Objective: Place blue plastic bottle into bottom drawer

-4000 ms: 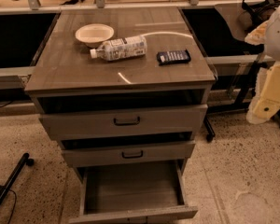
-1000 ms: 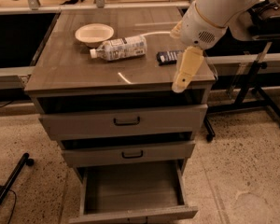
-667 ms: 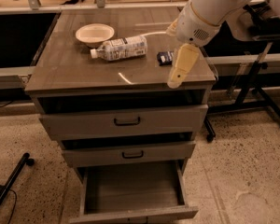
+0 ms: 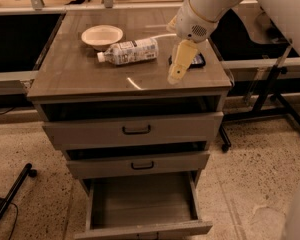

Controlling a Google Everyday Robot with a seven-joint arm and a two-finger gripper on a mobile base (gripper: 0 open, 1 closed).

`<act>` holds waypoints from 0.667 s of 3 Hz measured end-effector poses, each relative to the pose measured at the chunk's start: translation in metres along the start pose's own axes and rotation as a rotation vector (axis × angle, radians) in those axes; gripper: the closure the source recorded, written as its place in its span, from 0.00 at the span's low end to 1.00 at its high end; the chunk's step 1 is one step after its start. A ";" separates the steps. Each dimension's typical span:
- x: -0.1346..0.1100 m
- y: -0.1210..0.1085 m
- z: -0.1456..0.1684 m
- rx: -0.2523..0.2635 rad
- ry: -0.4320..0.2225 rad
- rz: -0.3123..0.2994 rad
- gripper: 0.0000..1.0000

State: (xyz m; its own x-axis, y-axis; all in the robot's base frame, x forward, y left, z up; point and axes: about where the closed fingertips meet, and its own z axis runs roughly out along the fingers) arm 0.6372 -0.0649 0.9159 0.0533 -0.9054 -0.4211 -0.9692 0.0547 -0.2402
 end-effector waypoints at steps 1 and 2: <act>-0.015 -0.015 0.021 -0.006 -0.015 -0.019 0.00; -0.030 -0.026 0.042 -0.009 -0.007 -0.032 0.00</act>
Offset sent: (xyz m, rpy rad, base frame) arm 0.0492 0.0647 -0.0244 -0.0167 -0.0144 0.0416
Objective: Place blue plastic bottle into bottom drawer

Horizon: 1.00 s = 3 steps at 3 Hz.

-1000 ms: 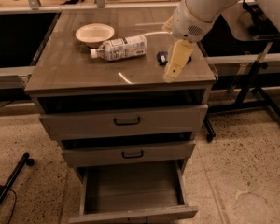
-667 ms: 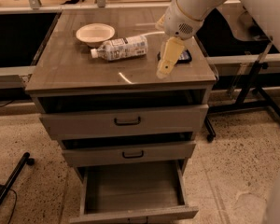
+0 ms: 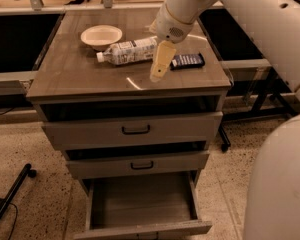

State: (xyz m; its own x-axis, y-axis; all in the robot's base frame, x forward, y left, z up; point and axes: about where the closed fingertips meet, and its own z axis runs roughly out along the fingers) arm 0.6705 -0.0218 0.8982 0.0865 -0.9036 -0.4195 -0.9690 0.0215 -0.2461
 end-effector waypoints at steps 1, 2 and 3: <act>-0.011 -0.011 0.017 0.004 0.010 -0.009 0.00; -0.025 -0.028 0.039 0.001 0.014 -0.020 0.00; -0.029 -0.034 0.050 -0.014 0.017 -0.029 0.00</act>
Offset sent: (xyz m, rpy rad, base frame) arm 0.0409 0.0422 -0.0110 -0.0151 -0.0272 0.0067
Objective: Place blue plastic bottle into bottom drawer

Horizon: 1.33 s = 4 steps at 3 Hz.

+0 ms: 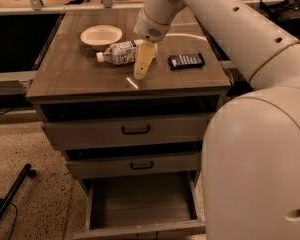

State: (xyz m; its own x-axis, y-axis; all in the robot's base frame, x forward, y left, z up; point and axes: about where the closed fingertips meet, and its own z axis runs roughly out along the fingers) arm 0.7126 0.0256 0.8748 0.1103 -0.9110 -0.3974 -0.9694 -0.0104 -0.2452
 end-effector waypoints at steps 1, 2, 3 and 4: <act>-0.006 -0.005 0.010 -0.022 -0.008 -0.014 0.00; -0.010 -0.008 0.019 -0.043 -0.014 -0.026 0.00; -0.014 -0.012 0.030 -0.073 -0.013 -0.042 0.00; -0.014 -0.013 0.040 -0.100 -0.005 -0.053 0.00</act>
Offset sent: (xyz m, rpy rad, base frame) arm 0.0183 0.0227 -0.0085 0.0033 0.0404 0.0677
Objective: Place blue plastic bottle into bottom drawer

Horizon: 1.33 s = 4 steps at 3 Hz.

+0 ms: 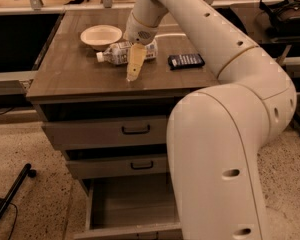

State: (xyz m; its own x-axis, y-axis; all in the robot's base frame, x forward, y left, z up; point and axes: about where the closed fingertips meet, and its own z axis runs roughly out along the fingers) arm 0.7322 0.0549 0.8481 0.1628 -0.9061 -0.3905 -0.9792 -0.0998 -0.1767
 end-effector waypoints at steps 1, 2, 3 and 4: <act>0.001 -0.002 0.008 -0.019 0.002 -0.007 0.19; 0.002 -0.002 0.013 -0.031 0.001 -0.008 0.50; 0.002 -0.002 0.013 -0.031 0.001 -0.008 0.72; -0.005 0.008 -0.012 0.005 0.005 -0.038 0.97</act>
Offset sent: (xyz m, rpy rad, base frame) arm 0.0030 -0.0019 -0.0089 -0.0157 0.0396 0.0263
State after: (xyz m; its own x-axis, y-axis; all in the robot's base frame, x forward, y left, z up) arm 0.7219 0.0540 0.8596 0.1989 -0.9036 -0.3793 -0.9718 -0.1319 -0.1955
